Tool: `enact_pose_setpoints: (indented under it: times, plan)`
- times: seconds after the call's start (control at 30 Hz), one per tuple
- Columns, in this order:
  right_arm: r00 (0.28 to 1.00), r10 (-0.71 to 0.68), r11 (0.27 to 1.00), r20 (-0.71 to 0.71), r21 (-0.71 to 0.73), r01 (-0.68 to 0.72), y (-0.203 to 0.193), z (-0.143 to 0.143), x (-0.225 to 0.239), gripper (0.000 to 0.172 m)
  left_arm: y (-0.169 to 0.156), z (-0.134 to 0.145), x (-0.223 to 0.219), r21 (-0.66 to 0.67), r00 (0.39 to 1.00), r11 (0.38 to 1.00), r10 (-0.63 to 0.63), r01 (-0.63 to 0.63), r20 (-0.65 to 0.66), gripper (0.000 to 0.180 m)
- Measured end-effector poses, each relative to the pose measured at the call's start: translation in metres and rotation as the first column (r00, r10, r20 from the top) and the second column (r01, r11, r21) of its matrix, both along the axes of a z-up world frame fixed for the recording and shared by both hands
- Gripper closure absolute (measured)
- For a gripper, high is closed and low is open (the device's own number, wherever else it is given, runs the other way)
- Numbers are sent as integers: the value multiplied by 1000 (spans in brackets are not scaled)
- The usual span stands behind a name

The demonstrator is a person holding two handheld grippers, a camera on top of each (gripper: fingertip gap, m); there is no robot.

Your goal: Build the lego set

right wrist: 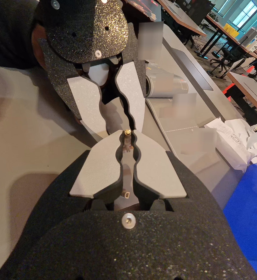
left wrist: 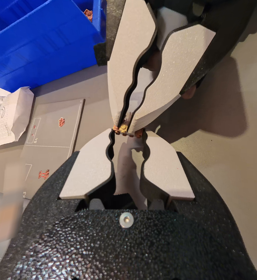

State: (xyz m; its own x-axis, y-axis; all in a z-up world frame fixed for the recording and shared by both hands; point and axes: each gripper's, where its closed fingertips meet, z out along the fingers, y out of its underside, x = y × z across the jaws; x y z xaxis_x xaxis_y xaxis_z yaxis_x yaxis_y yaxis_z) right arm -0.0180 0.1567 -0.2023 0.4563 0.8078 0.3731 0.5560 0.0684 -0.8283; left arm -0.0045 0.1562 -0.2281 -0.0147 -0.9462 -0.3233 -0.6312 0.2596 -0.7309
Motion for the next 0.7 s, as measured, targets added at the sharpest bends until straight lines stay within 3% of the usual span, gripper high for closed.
enact_pose_setpoints:
  times: [0.4,0.47,0.7]
  plan:
    - [1000,20,999,5,35,-20,0,0,0,164,1,0,1,-16,1000,1000,5,-4,12,146]
    - [998,55,998,16,36,-56,-2,2,2,152,3,-4,-2,-33,1000,999,16,-16,-7,146]
    - [982,144,972,125,-206,-117,-13,-13,38,148,6,-21,-13,-221,995,973,53,-71,-83,146]
